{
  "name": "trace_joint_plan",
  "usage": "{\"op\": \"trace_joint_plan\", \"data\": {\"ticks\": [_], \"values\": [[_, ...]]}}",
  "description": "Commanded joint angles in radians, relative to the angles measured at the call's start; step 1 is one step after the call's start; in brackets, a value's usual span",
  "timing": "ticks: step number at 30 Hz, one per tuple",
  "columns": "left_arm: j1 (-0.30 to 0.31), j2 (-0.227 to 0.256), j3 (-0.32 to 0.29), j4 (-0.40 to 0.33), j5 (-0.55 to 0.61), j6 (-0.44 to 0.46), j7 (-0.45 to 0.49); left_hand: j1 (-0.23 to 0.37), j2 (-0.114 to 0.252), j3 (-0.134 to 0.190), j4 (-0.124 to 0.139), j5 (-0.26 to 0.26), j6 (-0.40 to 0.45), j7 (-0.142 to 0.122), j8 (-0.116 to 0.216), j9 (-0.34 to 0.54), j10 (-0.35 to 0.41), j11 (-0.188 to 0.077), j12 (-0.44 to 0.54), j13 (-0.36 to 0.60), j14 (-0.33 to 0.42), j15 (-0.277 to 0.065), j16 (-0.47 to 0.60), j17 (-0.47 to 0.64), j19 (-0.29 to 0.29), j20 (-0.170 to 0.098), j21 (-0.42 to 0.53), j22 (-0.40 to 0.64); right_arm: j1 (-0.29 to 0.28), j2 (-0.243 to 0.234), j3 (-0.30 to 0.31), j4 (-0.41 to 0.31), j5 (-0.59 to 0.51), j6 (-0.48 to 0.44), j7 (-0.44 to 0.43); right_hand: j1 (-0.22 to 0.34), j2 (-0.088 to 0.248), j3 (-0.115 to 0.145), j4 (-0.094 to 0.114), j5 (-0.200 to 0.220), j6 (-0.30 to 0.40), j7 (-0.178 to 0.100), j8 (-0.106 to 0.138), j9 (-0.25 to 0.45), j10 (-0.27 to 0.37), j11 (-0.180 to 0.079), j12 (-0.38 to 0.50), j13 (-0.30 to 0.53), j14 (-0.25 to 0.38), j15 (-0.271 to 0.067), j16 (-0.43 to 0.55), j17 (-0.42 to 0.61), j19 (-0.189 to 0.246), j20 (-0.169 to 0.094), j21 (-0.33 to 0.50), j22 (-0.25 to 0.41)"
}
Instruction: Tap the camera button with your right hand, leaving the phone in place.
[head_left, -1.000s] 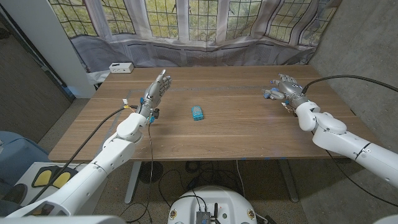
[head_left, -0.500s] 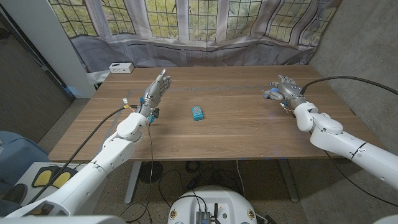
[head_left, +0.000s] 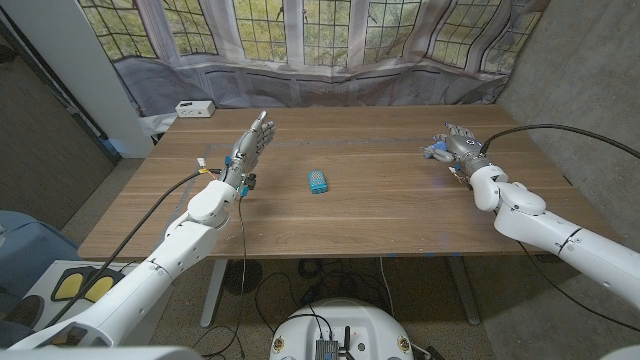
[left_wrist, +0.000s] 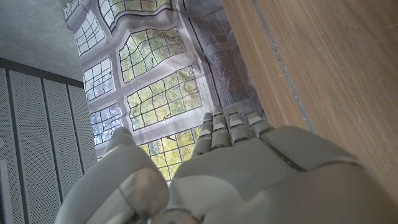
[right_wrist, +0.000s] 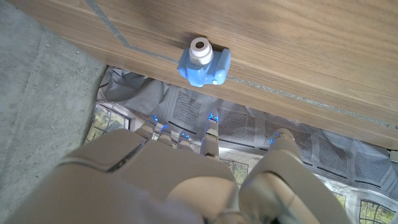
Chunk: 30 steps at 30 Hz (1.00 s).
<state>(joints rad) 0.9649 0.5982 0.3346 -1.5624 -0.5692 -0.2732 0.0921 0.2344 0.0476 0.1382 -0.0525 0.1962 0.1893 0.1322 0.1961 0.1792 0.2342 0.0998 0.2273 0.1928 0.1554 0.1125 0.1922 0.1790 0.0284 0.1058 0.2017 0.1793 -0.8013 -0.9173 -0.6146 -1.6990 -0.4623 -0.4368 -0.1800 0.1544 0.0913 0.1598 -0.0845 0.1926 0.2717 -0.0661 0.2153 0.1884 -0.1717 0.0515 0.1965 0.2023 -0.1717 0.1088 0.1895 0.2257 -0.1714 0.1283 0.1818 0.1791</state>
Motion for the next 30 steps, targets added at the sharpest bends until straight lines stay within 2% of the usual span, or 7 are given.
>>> {"op": "trace_joint_plan", "data": {"ticks": [1, 30], "values": [[-0.006, -0.001, 0.002, 0.007, -0.002, 0.002, -0.005, 0.004, 0.011, 0.005, -0.005, -0.003, 0.012, -0.003, -0.003, 0.002, 0.009, 0.003, 0.001, 0.005, 0.005, 0.001, -0.001, 0.003, 0.000, 0.007, -0.004, 0.001, 0.016, 0.013, -0.019, 0.024, 0.005, -0.011, 0.003, 0.004, 0.012, 0.007, -0.002, -0.003, 0.016, -0.001, 0.003, 0.002, -0.132, -0.002, 0.006, 0.001, -0.259, -0.011, 0.006, 0.001, -0.211, -0.004, 0.007, 0.006], [-0.013, 0.001, 0.007, 0.013, -0.006, 0.015, -0.011, 0.003, 0.012, 0.004, -0.007, -0.003, 0.011, -0.003, -0.004, 0.002, 0.010, 0.003, -0.001, 0.005, 0.005, 0.002, -0.001, 0.003, -0.001, 0.009, -0.004, 0.001, 0.068, 0.042, -0.065, 0.094, 0.006, -0.011, 0.021, 0.008, 0.016, 0.013, -0.003, -0.003, 0.018, -0.014, -0.003, 0.002, -0.125, -0.003, 0.014, 0.001, -0.251, -0.011, 0.011, 0.000, -0.209, -0.004, 0.013, 0.006]]}}
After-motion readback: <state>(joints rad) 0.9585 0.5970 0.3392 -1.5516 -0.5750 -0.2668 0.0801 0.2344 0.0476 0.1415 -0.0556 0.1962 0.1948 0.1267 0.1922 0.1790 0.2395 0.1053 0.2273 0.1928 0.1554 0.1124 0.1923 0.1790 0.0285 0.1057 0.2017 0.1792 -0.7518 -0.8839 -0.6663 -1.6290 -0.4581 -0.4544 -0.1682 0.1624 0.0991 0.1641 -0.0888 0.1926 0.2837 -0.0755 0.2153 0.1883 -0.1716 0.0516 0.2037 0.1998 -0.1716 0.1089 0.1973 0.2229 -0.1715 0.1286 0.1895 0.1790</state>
